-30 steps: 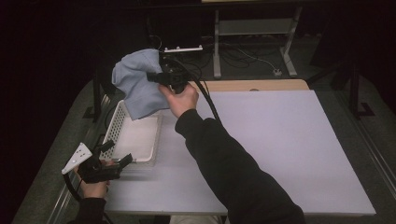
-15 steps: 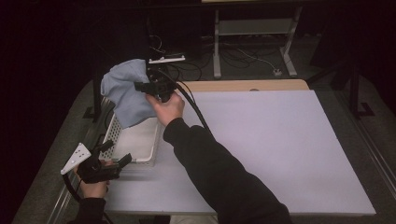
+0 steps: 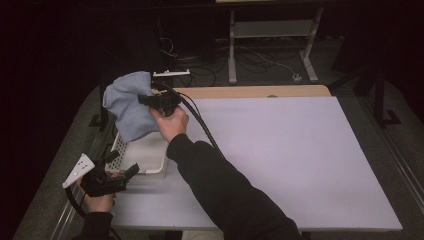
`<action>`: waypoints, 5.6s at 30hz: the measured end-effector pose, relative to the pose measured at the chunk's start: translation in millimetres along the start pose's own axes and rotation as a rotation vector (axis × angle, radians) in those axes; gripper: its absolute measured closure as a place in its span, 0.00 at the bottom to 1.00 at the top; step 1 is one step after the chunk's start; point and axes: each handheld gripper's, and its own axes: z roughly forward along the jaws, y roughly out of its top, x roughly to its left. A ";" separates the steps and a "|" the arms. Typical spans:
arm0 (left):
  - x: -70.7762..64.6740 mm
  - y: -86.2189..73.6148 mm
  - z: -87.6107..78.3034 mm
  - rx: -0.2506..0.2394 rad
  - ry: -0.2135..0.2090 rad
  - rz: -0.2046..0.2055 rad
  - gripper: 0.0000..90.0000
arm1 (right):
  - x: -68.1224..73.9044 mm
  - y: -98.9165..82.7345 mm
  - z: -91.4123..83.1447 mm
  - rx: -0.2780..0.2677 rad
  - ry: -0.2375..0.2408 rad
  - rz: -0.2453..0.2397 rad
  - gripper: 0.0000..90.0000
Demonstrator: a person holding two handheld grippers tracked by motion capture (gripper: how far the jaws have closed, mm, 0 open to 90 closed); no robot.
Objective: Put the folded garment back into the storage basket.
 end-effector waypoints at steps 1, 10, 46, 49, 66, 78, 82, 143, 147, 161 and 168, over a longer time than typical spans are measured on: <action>0.0 0.0 0.2 -0.001 -0.001 -0.002 0.00 | -0.9 -1.9 2.2 0.002 0.000 0.005 0.79; 1.2 -0.1 -0.6 -0.006 0.004 0.000 0.00 | -11.2 -18.4 19.2 0.025 0.000 0.087 0.79; 1.8 1.0 -1.8 -0.019 0.017 0.000 0.00 | -24.8 -78.8 47.8 0.163 -0.108 0.390 0.76; 2.0 0.7 -1.8 -0.018 0.019 -0.003 0.00 | -24.2 -78.5 47.4 0.163 -0.120 0.389 0.75; 1.7 0.6 -1.0 -0.013 0.016 0.000 0.00 | -30.7 -72.8 31.4 0.212 -0.144 0.212 0.46; 1.6 -0.4 1.2 0.004 0.006 -0.001 0.00 | -49.2 -64.2 4.8 0.228 -0.095 0.090 0.20; 1.2 -0.3 1.1 0.006 0.005 0.003 0.00 | -56.1 -62.8 -5.0 0.225 -0.103 0.060 0.13; 0.7 -1.1 1.7 0.025 0.009 0.016 0.00 | -80.1 -59.4 -127.6 0.173 -0.097 -0.240 0.00; 1.0 -1.3 2.1 0.025 0.009 0.015 0.00 | -81.2 -60.1 -133.8 0.170 -0.095 -0.245 0.00; 0.7 -1.6 3.4 0.028 0.000 0.017 0.00 | -95.3 -62.0 -162.0 0.142 -0.095 -0.209 0.00; 0.7 -1.6 3.5 0.030 0.001 0.017 0.00 | -104.4 -63.4 -180.4 0.128 -0.118 -0.206 0.00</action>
